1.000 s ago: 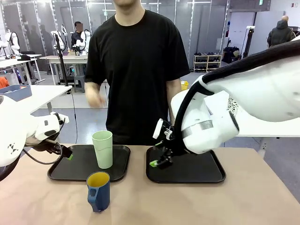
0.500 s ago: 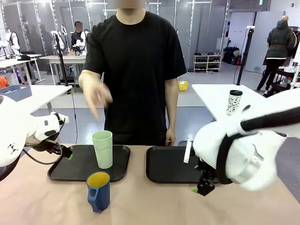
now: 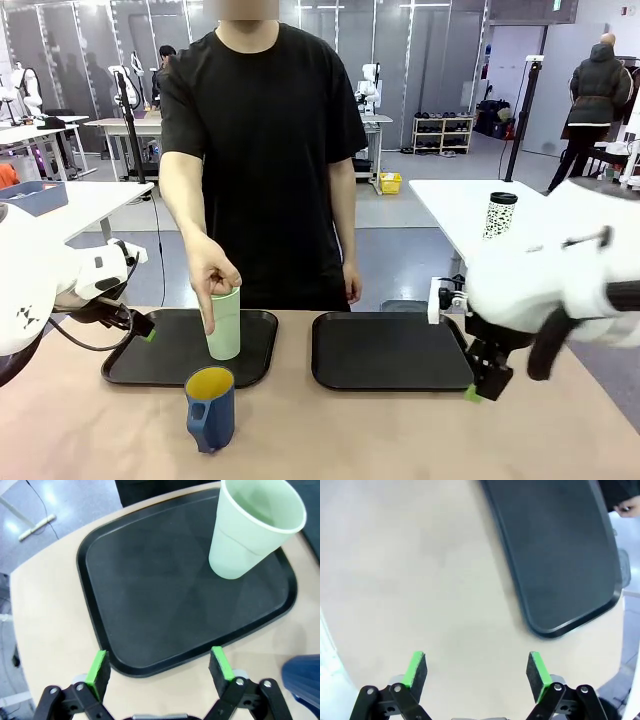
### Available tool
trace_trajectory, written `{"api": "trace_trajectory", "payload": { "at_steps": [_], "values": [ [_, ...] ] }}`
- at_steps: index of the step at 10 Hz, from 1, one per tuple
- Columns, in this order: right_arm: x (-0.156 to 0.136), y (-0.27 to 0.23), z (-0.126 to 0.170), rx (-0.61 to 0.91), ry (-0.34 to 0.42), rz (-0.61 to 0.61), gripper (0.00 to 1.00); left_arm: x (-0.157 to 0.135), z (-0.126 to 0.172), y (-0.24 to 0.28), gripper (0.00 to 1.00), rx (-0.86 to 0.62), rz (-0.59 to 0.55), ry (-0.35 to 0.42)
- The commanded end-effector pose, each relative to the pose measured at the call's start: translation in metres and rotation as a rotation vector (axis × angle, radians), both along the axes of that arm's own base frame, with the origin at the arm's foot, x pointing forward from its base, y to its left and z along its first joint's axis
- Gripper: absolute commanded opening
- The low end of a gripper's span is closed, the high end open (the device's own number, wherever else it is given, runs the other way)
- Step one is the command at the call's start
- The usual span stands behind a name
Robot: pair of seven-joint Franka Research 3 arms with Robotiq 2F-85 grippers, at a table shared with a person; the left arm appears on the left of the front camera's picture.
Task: Sort and store the cups by type.
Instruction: Pick up the Handle plastic cup and place it into the empty Flat Tray.
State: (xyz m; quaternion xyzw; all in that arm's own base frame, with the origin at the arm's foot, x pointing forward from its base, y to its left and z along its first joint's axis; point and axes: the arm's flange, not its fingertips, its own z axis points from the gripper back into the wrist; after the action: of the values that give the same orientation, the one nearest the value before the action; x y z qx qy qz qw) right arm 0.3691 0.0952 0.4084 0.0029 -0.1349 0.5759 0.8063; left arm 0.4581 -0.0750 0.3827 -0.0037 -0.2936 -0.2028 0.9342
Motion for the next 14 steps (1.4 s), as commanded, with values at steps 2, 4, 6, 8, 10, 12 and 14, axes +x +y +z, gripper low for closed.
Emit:
{"api": "trace_trajectory", "payload": {
  "at_steps": [2,4,6,8,10,12,14],
  "values": [
    [-0.001,0.015,0.016,0.031,0.071,0.089,1.0,0.0,0.002,0.0,1.0,0.001,-0.001,-0.004],
    [-0.01,0.003,0.013,-0.004,0.028,0.021,1.0,0.0,0.002,0.0,1.0,0.001,-0.001,-0.004],
    [-0.01,0.003,0.013,-0.004,0.028,0.021,1.0,0.0,0.002,0.0,1.0,0.001,-0.001,-0.004],
    [-0.01,0.003,0.013,-0.004,0.028,0.021,1.0,0.0,0.002,0.0,1.0,0.001,-0.001,-0.004],
    [-0.01,0.003,0.013,-0.004,0.028,0.021,1.0,0.0,0.002,0.0,1.0,0.001,-0.001,-0.004],
    [-0.01,0.003,0.013,-0.004,0.028,0.021,1.0,0.0,0.002,0.0,1.0,0.001,-0.001,-0.004],
    [-0.01,0.003,0.013,-0.004,0.028,0.021,1.0,0.002,0.005,0.013,1.0,0.028,-0.108,-0.037]
  ]
}}
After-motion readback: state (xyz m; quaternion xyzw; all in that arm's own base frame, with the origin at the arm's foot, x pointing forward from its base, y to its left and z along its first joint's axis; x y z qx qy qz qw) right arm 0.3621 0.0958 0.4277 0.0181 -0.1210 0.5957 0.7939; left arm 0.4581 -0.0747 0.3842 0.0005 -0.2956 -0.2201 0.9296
